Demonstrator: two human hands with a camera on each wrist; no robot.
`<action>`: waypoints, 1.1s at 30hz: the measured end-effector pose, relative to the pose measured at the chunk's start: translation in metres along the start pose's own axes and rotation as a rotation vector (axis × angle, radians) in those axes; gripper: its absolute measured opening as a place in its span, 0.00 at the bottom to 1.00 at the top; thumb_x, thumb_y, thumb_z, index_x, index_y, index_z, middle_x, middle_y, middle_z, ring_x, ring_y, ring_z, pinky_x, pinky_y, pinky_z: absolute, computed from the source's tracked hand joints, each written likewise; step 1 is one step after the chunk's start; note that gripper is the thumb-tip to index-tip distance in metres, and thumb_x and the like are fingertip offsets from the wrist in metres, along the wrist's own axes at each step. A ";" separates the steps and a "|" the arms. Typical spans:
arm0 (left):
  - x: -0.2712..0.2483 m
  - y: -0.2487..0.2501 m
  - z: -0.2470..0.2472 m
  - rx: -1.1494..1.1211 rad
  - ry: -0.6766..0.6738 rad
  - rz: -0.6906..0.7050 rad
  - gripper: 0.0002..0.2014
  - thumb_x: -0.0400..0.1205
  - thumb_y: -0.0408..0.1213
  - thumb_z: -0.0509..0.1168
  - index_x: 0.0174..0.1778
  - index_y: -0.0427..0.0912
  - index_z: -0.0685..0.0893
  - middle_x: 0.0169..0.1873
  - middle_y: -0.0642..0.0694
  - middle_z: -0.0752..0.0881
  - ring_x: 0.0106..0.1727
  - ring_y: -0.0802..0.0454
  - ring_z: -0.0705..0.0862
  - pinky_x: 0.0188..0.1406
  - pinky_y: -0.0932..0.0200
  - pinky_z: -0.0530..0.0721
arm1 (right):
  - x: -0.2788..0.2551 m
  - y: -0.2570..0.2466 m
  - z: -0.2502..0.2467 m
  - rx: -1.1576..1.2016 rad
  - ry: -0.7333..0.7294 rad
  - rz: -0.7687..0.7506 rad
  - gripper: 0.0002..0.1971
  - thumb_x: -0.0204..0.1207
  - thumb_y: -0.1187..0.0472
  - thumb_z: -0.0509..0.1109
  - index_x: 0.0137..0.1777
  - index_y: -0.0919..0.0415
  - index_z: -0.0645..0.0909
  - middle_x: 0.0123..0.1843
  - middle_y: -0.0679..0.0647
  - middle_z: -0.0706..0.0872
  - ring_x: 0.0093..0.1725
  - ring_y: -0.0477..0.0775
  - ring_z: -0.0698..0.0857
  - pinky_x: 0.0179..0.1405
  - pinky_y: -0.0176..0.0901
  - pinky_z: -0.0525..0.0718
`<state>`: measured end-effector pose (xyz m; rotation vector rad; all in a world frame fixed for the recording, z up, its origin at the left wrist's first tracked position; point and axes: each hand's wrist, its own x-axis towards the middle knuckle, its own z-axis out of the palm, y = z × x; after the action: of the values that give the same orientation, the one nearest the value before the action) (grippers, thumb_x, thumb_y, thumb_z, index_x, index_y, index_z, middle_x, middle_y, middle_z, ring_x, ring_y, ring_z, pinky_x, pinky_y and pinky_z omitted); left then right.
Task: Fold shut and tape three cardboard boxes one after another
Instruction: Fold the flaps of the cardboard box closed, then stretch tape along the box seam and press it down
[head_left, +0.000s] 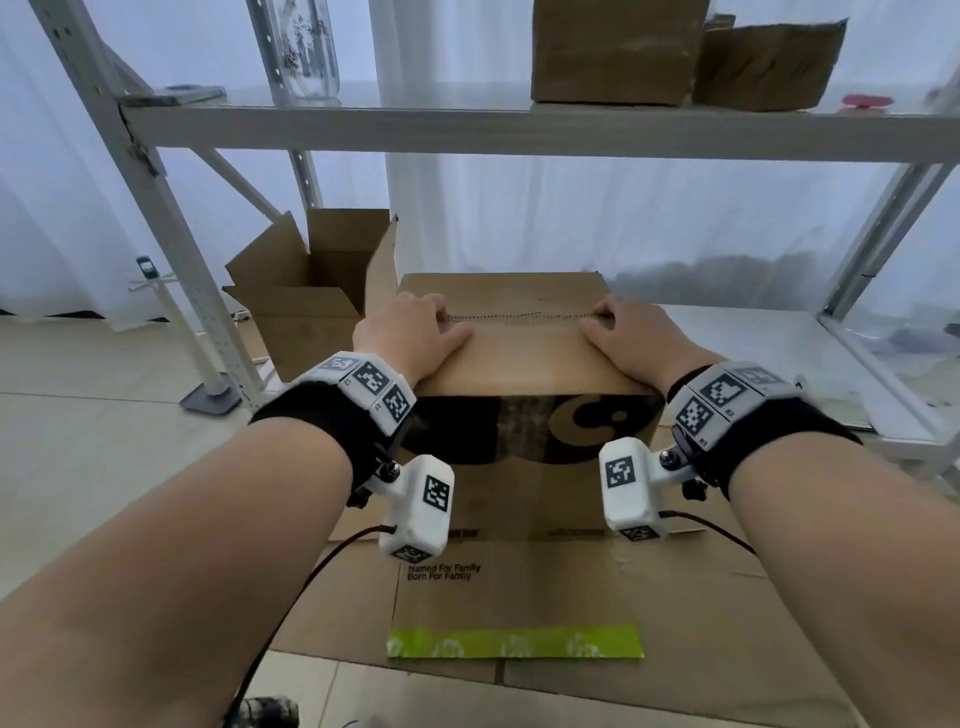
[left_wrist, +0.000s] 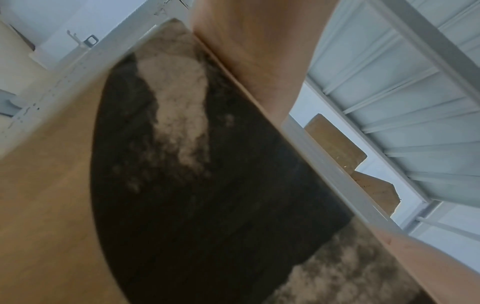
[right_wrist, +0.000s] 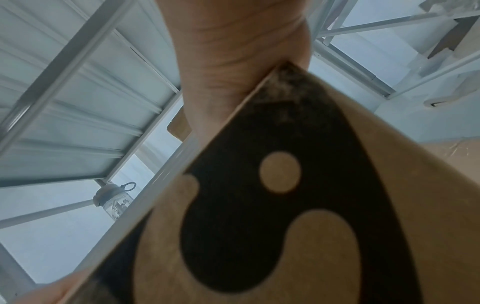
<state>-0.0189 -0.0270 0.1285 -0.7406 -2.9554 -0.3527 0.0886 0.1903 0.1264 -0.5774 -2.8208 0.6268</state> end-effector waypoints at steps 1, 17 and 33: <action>0.000 0.001 0.001 0.000 0.003 0.001 0.22 0.82 0.60 0.55 0.61 0.48 0.79 0.60 0.44 0.79 0.56 0.44 0.81 0.47 0.52 0.75 | 0.000 0.000 0.000 -0.025 0.009 -0.004 0.20 0.84 0.50 0.60 0.68 0.62 0.77 0.66 0.59 0.83 0.65 0.60 0.79 0.65 0.50 0.76; -0.007 0.081 -0.025 0.033 0.015 0.204 0.25 0.86 0.52 0.51 0.73 0.40 0.70 0.71 0.39 0.75 0.74 0.40 0.69 0.77 0.35 0.60 | -0.036 0.015 -0.032 0.209 0.109 -0.095 0.24 0.84 0.54 0.61 0.78 0.59 0.68 0.78 0.54 0.72 0.75 0.53 0.71 0.69 0.40 0.66; -0.061 0.218 0.074 0.030 0.011 0.963 0.15 0.86 0.43 0.54 0.61 0.44 0.82 0.63 0.46 0.82 0.67 0.47 0.76 0.65 0.53 0.71 | -0.142 0.193 -0.022 0.231 0.052 0.420 0.16 0.83 0.60 0.63 0.68 0.64 0.78 0.62 0.61 0.83 0.59 0.57 0.80 0.58 0.46 0.77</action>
<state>0.1370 0.1499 0.0935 -1.9525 -2.2037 -0.2133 0.2869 0.3010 0.0459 -1.1299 -2.5405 0.9769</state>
